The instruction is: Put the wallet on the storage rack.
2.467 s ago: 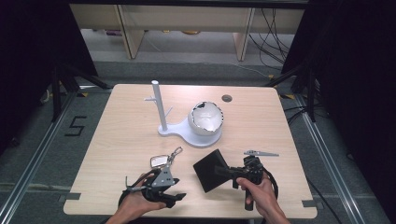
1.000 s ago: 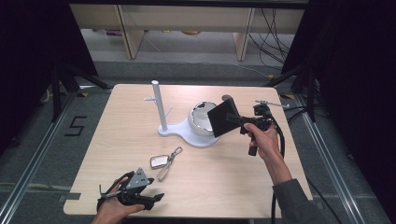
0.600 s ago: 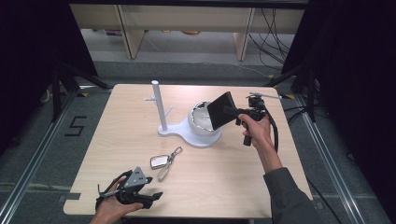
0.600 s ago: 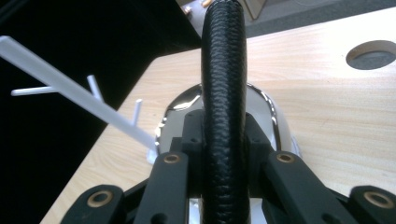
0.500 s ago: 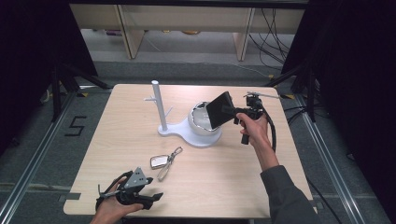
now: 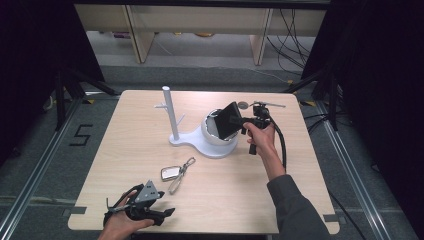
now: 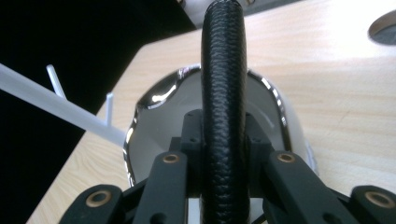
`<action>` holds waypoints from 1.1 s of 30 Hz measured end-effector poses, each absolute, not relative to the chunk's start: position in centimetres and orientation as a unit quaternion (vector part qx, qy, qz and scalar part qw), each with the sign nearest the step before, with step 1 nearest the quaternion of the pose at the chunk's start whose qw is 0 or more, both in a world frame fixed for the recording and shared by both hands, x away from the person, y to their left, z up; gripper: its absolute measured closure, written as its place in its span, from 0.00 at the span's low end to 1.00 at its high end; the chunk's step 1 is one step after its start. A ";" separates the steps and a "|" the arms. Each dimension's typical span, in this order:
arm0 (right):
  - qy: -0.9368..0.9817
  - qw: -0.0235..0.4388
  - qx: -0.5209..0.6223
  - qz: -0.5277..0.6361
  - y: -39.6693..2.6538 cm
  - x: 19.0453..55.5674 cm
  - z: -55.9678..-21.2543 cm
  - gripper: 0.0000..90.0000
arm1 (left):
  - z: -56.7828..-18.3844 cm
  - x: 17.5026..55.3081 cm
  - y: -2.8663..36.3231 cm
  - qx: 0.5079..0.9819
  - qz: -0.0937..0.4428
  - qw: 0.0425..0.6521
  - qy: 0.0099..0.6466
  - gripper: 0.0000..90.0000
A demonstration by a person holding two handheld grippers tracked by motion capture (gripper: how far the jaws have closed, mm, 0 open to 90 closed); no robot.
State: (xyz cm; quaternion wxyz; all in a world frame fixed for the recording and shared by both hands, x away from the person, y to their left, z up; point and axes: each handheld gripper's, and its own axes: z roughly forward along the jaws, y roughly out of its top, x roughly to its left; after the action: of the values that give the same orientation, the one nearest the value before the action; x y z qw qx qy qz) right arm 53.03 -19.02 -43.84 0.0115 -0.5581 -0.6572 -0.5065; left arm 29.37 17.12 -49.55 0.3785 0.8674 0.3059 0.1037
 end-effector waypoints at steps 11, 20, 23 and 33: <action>-0.694 -0.026 -0.549 -0.465 -18.9 53.2 -44.2 0.59 | -49.6 29.4 17.1 0.876 0.110 0.367 0.295 0.37; -0.701 -0.064 -0.549 -0.451 -20.6 52.7 -43.2 0.56 | -49.6 29.4 17.1 0.874 0.107 0.365 0.303 0.36; -0.690 -0.056 -0.554 -0.462 -21.0 52.3 -42.9 0.54 | -49.5 29.4 17.1 0.874 0.112 0.364 0.301 0.36; -0.690 -0.099 -0.545 -0.466 -23.0 49.1 -41.7 0.38 | -49.5 29.5 17.2 0.871 0.114 0.366 0.308 0.35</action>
State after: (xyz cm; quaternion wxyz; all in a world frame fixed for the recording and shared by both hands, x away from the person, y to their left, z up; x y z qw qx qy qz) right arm 49.12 -22.95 -41.72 -0.0994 -0.5449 -0.6897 -0.4665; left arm 29.48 17.18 -49.50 0.3661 0.8709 0.3075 0.1138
